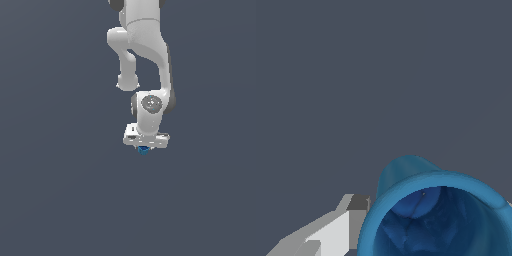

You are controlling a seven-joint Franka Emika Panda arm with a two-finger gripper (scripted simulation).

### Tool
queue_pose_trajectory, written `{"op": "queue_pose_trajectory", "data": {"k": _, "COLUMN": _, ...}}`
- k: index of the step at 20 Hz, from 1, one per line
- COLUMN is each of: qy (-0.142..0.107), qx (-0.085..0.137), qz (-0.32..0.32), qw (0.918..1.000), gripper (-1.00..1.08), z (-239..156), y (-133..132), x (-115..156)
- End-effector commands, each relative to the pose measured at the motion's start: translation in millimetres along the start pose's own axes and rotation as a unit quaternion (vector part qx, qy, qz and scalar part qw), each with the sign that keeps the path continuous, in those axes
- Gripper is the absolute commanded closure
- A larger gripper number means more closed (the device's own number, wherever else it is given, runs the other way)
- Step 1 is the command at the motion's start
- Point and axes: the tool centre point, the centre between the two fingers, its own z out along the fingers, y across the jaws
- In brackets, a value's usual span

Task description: Pick up the object and move it to a goal position.

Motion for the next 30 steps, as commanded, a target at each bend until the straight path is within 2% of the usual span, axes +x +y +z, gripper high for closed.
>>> {"op": "queue_pose_trajectory", "data": {"k": 1, "qy": 0.0, "qx": 0.0, "qz": 0.0, "qw": 1.0, "gripper": 1.08, "z": 1, "y": 0, "x": 0}}
{"op": "queue_pose_trajectory", "data": {"k": 7, "qy": 0.007, "qx": 0.003, "qz": -0.006, "qw": 1.0, "gripper": 1.08, "z": -6, "y": 0, "x": 5}}
{"op": "queue_pose_trajectory", "data": {"k": 13, "qy": 0.032, "qx": 0.016, "qz": -0.027, "qw": 0.999, "gripper": 1.08, "z": -27, "y": 1, "x": 22}}
{"op": "queue_pose_trajectory", "data": {"k": 21, "qy": 0.089, "qx": 0.045, "qz": -0.075, "qw": 0.9921, "gripper": 1.08, "z": -78, "y": 1, "x": 57}}
{"op": "queue_pose_trajectory", "data": {"k": 30, "qy": 0.16, "qx": 0.083, "qz": -0.136, "qw": 0.9743, "gripper": 1.08, "z": -147, "y": 1, "x": 92}}
